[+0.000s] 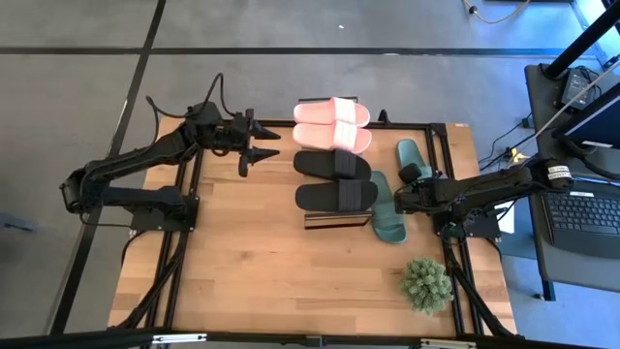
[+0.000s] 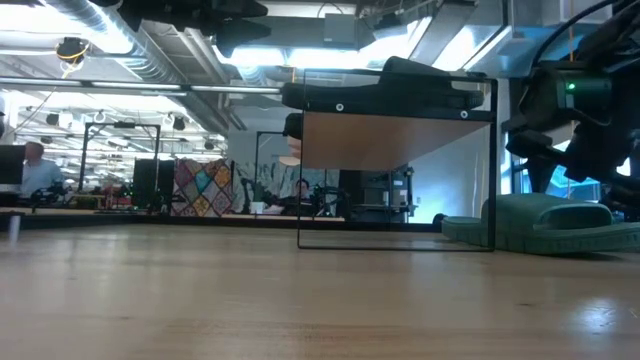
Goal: Pick and place slides into the shelf
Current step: Put the right green slide under the shelf
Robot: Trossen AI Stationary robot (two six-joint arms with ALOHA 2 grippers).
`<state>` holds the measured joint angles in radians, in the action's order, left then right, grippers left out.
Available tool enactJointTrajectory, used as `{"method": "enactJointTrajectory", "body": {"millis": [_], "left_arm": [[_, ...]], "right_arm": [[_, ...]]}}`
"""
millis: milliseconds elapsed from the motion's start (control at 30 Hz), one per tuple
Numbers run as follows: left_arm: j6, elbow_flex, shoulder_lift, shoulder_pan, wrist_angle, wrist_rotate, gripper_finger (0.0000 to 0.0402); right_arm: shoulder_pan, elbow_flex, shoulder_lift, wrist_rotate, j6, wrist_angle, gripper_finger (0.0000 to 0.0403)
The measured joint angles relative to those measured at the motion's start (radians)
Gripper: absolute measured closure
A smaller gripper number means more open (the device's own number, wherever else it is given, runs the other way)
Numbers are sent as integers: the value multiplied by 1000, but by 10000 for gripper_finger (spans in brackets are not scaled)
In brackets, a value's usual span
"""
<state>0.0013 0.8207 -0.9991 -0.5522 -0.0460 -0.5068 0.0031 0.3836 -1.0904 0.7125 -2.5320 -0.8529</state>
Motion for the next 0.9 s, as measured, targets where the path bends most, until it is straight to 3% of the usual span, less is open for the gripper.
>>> {"method": "enactJointTrajectory", "body": {"millis": [900], "left_arm": [[1,0,0,1,10,0,189]], "right_arm": [[-24,-1,-1,28,99,-18,108]]}}
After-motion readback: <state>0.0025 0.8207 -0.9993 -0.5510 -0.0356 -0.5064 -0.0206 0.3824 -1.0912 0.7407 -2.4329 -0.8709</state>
